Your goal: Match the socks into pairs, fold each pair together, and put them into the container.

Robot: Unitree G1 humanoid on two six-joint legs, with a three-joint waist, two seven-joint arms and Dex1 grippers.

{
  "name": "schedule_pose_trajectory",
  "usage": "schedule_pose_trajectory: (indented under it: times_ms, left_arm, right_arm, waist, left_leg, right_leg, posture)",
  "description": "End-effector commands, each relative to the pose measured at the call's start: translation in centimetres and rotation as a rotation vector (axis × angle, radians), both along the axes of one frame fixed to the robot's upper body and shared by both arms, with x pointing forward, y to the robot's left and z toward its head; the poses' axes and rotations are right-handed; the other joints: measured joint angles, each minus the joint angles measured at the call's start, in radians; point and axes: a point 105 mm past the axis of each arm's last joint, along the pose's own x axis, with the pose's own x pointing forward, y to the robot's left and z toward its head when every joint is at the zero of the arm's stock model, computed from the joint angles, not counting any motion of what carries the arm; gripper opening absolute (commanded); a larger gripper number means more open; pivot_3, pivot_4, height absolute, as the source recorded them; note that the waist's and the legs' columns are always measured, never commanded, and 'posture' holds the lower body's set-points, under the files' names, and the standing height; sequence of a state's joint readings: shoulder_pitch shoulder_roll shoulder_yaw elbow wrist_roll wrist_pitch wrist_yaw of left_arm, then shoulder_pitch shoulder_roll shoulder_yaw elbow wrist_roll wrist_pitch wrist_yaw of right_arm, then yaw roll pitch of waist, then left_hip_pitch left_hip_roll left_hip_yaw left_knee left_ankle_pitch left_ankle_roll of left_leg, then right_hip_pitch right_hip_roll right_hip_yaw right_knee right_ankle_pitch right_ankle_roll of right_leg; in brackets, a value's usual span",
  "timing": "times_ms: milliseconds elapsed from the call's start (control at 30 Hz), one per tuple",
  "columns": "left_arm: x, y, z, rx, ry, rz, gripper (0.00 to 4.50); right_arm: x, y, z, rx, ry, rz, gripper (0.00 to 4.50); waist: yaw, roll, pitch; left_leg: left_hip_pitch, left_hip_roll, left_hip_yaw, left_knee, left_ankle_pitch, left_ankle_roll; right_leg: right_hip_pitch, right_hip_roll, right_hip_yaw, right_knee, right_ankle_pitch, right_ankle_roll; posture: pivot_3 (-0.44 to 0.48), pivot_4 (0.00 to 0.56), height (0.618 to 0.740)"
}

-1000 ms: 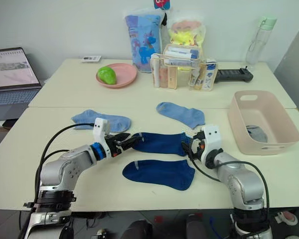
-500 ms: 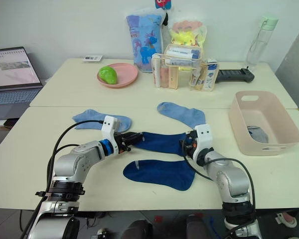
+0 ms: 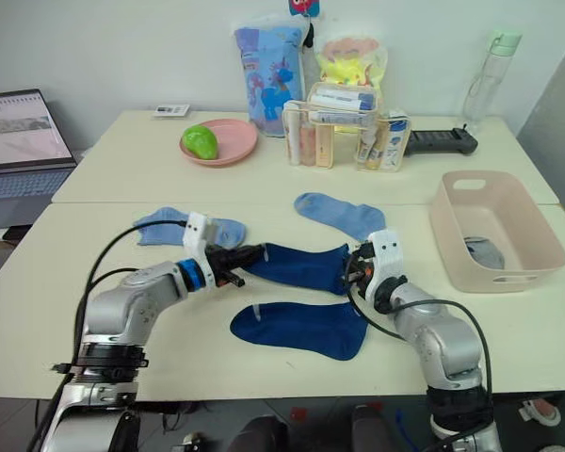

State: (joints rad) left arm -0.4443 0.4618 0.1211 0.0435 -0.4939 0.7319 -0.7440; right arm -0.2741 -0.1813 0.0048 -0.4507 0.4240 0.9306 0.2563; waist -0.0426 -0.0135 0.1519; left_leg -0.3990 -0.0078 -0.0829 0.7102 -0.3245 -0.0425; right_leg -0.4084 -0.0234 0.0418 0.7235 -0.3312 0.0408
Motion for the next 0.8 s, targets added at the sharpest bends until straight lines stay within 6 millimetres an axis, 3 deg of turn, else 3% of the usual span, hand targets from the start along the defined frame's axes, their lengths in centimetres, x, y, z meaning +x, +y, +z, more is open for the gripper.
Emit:
schedule_pose_trajectory:
  times_ms: [33, 167, 267, 333, 467, 633, 800]
  left_arm:
    - [-1.9, 0.0, 2.9, -0.045, -0.065, -0.078, 0.00]
    - [-5.3, 0.3, 4.7, -0.122, -0.010, -0.169, 0.00]
    - [-8.1, -0.3, 3.4, -0.105, 0.070, -0.222, 0.00]
    - [-9.2, -0.4, 2.3, -0.088, 0.103, -0.218, 0.00]
    - [-10.1, -0.2, -0.2, -0.027, 0.135, -0.180, 0.00]
    - [-9.2, -0.5, -2.6, -0.005, 0.116, -0.104, 0.00]
    - [-9.1, -0.6, -3.6, 0.012, 0.098, -0.075, 0.00]
  right_arm:
    - [-2.1, 0.1, 2.2, 0.033, -0.048, 0.078, 0.03]
    - [-6.1, -0.1, 3.8, 0.065, -0.047, 0.206, 0.03]
    - [-9.4, 0.3, 2.6, 0.022, 0.028, 0.317, 0.03]
    - [-10.2, 0.1, 1.7, -0.012, 0.068, 0.318, 0.03]
    - [-10.4, -0.8, 0.1, -0.078, 0.120, 0.274, 0.03]
    - [-9.5, -1.0, -1.1, -0.133, 0.128, 0.233, 0.03]
    - [-8.4, -1.2, -1.6, -0.152, 0.114, 0.198, 0.03]
  waist:
    - [0.000, 0.000, 0.000]
    - [0.001, 0.000, 0.000]
    - [0.001, 0.000, 0.000]
    - [0.002, 0.000, 0.000]
    - [0.004, 0.000, 0.000]
    - [0.009, 0.000, 0.000]
    - [0.010, 0.000, 0.000]
  left_leg:
    - [0.000, 0.000, -0.001, 0.000, 0.000, 0.000]
    - [-0.001, 0.000, -0.003, 0.000, -0.001, 0.002]
    - [0.000, 0.000, -0.004, -0.003, -0.002, 0.003]
    - [0.001, 0.000, -0.004, -0.004, -0.002, 0.003]
    - [0.003, 0.000, -0.003, -0.004, -0.002, 0.004]
    - [0.003, 0.000, -0.002, -0.004, -0.002, 0.004]
    - [0.003, 0.000, -0.002, -0.004, -0.002, 0.003]
  right_leg:
    - [0.000, 0.000, 0.000, -0.001, 0.000, 0.000]
    - [0.002, 0.000, 0.000, -0.003, 0.000, 0.000]
    - [0.003, 0.000, 0.000, -0.005, 0.000, 0.000]
    - [0.004, 0.000, 0.000, -0.006, 0.000, 0.000]
    - [0.005, 0.000, 0.000, -0.006, 0.000, 0.000]
    - [0.005, 0.000, 0.000, -0.006, 0.000, 0.000]
    - [0.005, 0.000, 0.000, -0.006, 0.000, 0.000]
  posture:
    - [0.000, 0.150, 0.703]
    - [0.000, 0.150, 0.703]
    - [0.000, 0.150, 0.703]
    - [0.000, 0.150, 0.703]
    - [0.000, 0.150, 0.703]
    - [0.000, 0.150, 0.703]
    - [0.000, 0.150, 0.703]
